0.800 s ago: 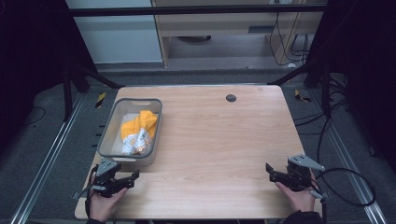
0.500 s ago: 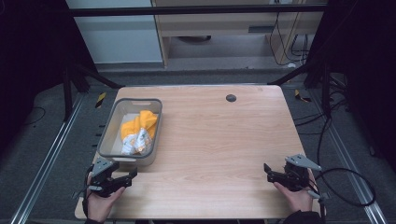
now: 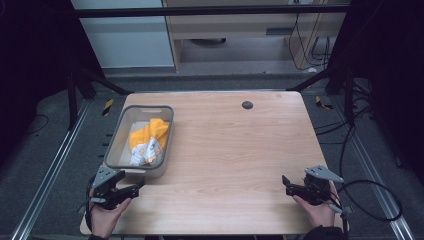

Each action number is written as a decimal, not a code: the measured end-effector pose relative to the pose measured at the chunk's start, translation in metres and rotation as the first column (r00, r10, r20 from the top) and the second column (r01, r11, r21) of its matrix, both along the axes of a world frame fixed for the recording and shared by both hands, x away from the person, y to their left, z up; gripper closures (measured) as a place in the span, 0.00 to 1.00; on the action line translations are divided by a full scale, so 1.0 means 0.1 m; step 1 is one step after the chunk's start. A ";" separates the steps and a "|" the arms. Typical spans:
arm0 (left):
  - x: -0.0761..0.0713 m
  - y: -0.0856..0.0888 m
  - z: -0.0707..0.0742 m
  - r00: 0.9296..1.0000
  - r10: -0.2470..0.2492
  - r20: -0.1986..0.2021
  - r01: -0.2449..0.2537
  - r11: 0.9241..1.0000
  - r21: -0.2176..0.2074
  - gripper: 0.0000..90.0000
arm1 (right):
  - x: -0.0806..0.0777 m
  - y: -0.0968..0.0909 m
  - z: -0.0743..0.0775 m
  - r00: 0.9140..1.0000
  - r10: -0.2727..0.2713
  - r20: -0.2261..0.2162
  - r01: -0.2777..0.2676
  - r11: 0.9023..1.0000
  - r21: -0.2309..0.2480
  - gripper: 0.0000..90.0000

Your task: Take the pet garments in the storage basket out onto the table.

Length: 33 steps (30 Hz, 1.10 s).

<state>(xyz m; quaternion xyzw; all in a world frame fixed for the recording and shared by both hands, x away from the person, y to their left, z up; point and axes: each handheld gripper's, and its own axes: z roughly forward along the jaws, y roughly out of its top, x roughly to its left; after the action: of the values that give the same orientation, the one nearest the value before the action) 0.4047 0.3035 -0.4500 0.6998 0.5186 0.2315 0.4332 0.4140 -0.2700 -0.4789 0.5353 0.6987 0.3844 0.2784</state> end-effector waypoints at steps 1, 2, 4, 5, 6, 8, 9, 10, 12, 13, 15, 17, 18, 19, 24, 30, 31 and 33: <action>0.00 0.00 0.01 1.000 0.001 0.001 -0.001 1.000 -0.002 0.20 | 0.00 0.00 0.00 1.000 0.001 -0.002 -0.001 1.000 -0.001 0.11; 0.00 0.01 0.03 1.000 0.001 0.005 -0.001 1.000 -0.002 0.20 | 0.00 0.01 0.00 1.000 0.000 -0.004 0.000 1.000 -0.002 0.11; 0.01 0.01 0.06 1.000 0.005 0.014 -0.005 1.000 -0.005 0.20 | 0.00 0.01 0.00 1.000 0.001 -0.005 -0.001 1.000 -0.002 0.11; 0.00 0.02 0.07 1.000 0.009 0.020 -0.009 1.000 -0.010 0.20 | 0.00 0.01 -0.01 1.000 0.002 -0.004 -0.002 1.000 -0.002 0.11; 0.00 0.03 0.09 1.000 0.012 0.023 -0.011 1.000 -0.013 0.20 | 0.00 0.01 -0.01 1.000 0.002 -0.004 -0.002 1.000 -0.004 0.11; 0.00 0.03 0.10 1.000 0.016 0.025 -0.016 1.000 -0.016 0.20 | 0.00 0.01 -0.01 1.000 0.003 -0.005 -0.003 1.000 -0.007 0.11; 0.00 0.04 0.10 1.000 0.016 0.025 -0.016 1.000 -0.018 0.20 | 0.00 0.01 -0.01 1.000 0.003 -0.005 -0.003 1.000 -0.008 0.11; 0.00 0.04 0.11 1.000 0.017 0.023 -0.017 1.000 -0.021 0.20 | 0.00 0.01 -0.01 1.000 0.004 -0.005 -0.004 1.000 -0.007 0.11; 0.00 0.04 0.13 1.000 0.017 0.026 -0.017 1.000 -0.026 0.20 | 0.00 0.02 -0.01 1.000 0.006 -0.004 -0.006 1.000 -0.007 0.11; 0.01 0.04 0.14 0.999 0.017 0.027 -0.016 1.000 -0.027 0.20 | 0.00 0.02 -0.01 1.000 0.004 -0.007 -0.004 1.000 -0.004 0.11; 0.02 0.03 0.17 0.999 0.015 0.030 -0.015 1.000 -0.026 0.20 | 0.00 0.02 -0.01 1.000 0.006 -0.008 -0.006 1.000 -0.003 0.11; 0.03 0.02 0.21 0.999 0.011 0.031 -0.010 1.000 -0.027 0.20 | 0.00 0.02 -0.01 1.000 0.007 -0.006 -0.007 1.000 -0.006 0.11; 0.03 0.02 0.22 0.999 0.011 0.035 -0.010 1.000 -0.024 0.20 | 0.00 0.02 -0.01 1.000 0.008 -0.009 -0.008 1.000 -0.003 0.11; 0.03 0.01 0.24 0.999 0.010 0.037 -0.009 1.000 -0.022 0.20 | 0.00 0.02 -0.01 1.000 0.007 -0.009 -0.007 1.000 -0.005 0.11; 0.06 0.00 0.29 0.999 0.009 0.041 -0.009 1.000 -0.017 0.20 | 0.00 0.01 -0.01 1.000 0.007 -0.001 -0.007 1.000 -0.012 0.11; 0.11 -0.03 0.37 0.999 0.005 0.052 -0.004 1.000 -0.013 0.20 | 0.00 0.01 -0.01 1.000 0.004 0.001 -0.004 1.000 -0.009 0.11; 0.12 -0.04 0.38 0.998 0.003 0.056 -0.002 1.000 -0.012 0.20 | 0.00 0.01 -0.01 1.000 0.004 0.002 -0.004 1.000 -0.009 0.11; 0.15 -0.06 0.42 0.998 0.000 0.061 0.001 1.000 -0.006 0.20 | 0.00 0.01 -0.01 1.000 0.004 0.002 -0.004 1.000 -0.011 0.11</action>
<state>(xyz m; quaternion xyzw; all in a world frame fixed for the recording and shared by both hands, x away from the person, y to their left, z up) 0.4196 0.2979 -0.4084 0.6913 0.5056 0.2512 0.4509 0.4138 -0.2692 -0.4802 0.5319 0.7016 0.3816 0.2815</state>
